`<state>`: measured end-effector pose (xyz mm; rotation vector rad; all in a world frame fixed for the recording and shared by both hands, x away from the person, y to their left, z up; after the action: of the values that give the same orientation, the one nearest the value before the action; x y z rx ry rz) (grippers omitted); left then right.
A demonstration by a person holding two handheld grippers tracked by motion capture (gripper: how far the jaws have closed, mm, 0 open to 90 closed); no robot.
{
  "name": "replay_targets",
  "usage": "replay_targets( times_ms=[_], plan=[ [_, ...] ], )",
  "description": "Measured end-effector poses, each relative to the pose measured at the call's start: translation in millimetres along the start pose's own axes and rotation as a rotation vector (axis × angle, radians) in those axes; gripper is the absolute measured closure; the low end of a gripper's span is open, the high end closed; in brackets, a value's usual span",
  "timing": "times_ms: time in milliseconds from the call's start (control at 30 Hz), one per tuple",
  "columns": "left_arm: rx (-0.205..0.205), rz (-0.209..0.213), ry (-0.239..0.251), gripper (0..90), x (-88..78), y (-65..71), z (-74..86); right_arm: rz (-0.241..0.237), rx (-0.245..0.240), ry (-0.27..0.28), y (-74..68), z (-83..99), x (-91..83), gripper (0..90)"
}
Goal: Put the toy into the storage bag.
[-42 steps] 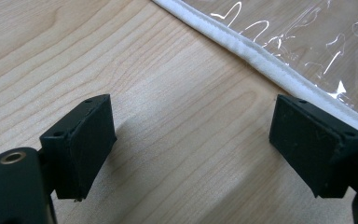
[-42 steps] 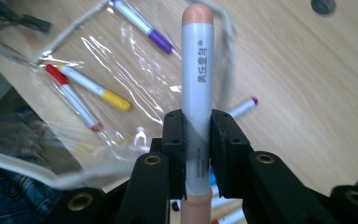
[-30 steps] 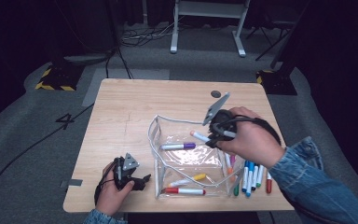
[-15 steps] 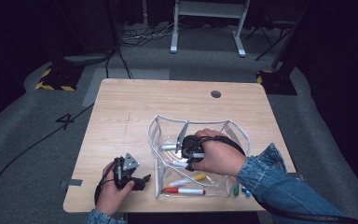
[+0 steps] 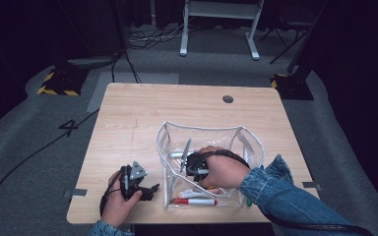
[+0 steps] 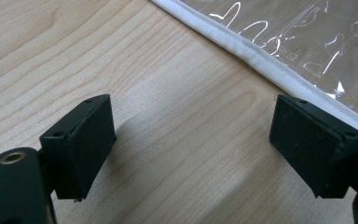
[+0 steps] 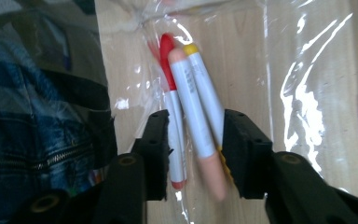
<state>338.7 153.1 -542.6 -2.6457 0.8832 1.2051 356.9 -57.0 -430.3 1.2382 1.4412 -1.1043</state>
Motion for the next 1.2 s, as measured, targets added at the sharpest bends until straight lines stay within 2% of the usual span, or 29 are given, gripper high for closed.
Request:
replay_targets(
  times_ms=[67, 133, 333, 500, 633, 700, 767, 867, 967, 1033, 1200],
  plan=[
    [0.003, -0.001, -0.002, 14.3, -0.1, -0.2, 0.0, 0.038, 0.019, 0.047, 0.9, 0.1, -9.8, 53.2],
    [0.0, 0.0, 0.0, 14.4, 0.1, 0.0, 0.0, 0.078, 0.037, 0.075, 0.1, 1.4, -21.4, 51.8],
    [0.001, 0.0, -0.002, 14.4, -0.1, 0.0, 0.0, 0.22, 0.12, 0.202, 0.0, 18.2, -73.5, 53.0],
    [0.001, 0.0, 0.0, 14.3, 0.0, -0.1, 0.0, 0.297, 0.23, 0.266, 0.6, 54.3, -110.6, 52.9],
    [0.002, -0.001, -0.001, 14.3, 0.0, -0.1, 0.0, 0.337, 0.313, 0.316, -1.3, 87.9, -129.3, 50.5],
    [0.001, 0.0, 0.0, 14.4, 0.1, 0.0, 0.0, 0.343, 0.36, 0.378, -4.2, 105.3, -136.8, 49.2],
    [0.001, -0.001, 0.001, 14.4, 0.1, 0.0, 0.0, 0.368, 0.407, 0.407, -7.6, 124.3, -143.1, 49.2],
    [-0.001, -0.002, 0.001, 14.6, 0.0, 0.3, 0.1, 0.397, 0.492, 0.431, -10.0, 157.1, -146.0, 49.2],
    [0.007, -0.003, -0.002, 14.6, -0.2, -0.1, 0.1, 0.417, 0.567, 0.407, -9.4, 185.7, -139.6, 47.8],
    [0.007, -0.003, -0.002, 14.6, -0.2, -0.1, 0.1, 0.423, 0.626, 0.394, -8.8, 205.5, -130.4, 46.6],
    [0.006, -0.003, -0.001, 14.6, -0.2, 0.0, 0.1, 0.438, 0.776, 0.321, -6.7, 253.7, -98.9, 49.1]
  ],
)
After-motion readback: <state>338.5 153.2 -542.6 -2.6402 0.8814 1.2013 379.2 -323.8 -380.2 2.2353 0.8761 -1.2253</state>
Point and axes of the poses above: each handheld gripper's, and its own axes: x roughly forward along the jaws, z roughly out of its underside, y roughly to its right, the point moved 4 cm from there along x, roughly forward along the jaws, and after that the axes turned 10 degrees about -x, right-handed, at the moved point
